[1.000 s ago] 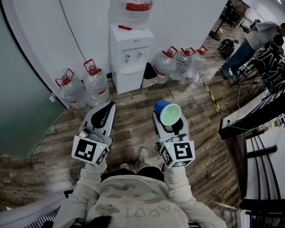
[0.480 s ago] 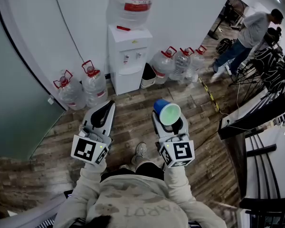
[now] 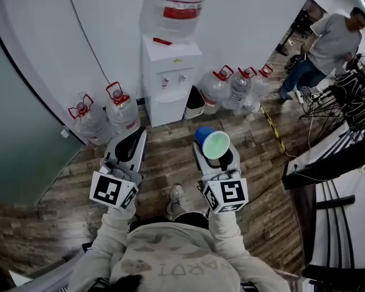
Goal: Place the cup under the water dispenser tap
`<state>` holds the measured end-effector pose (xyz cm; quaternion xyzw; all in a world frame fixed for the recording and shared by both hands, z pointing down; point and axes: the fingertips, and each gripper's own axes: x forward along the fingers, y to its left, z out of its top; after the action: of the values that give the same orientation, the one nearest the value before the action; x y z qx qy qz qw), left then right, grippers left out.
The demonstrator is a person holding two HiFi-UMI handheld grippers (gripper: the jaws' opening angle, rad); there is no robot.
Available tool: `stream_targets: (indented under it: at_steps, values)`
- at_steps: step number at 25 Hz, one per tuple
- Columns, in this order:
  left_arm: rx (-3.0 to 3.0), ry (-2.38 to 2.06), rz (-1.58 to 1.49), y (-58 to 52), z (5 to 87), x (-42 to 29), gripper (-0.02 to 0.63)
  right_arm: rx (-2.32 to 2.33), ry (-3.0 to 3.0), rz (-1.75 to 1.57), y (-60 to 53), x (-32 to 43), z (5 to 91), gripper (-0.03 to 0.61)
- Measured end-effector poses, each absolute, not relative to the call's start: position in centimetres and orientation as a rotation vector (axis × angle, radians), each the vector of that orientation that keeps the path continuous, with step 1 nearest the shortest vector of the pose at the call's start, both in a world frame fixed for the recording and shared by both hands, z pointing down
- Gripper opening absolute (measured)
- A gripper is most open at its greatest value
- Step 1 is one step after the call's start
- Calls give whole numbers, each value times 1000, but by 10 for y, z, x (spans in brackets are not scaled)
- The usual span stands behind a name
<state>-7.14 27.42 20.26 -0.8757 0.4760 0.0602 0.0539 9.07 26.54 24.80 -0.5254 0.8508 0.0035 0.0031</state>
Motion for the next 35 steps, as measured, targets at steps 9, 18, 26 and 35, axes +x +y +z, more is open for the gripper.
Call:
stream_targets:
  at_steps: [9,18,26,35]
  values:
    - [-2620,1501,212,186,194,-58,5,-1575,2728,31,169,100,242,287]
    - [-2574,1542,233,117,191,-33,5,-1507,2770,28,93,122,244,287]
    - [-2548,1594,220,91,197,-23,5,-1440,2819,-10,55,127,257,288]
    - [-2544,1623,196,54,208,-40,5,-1439,2848,-71,17,113,278,288]
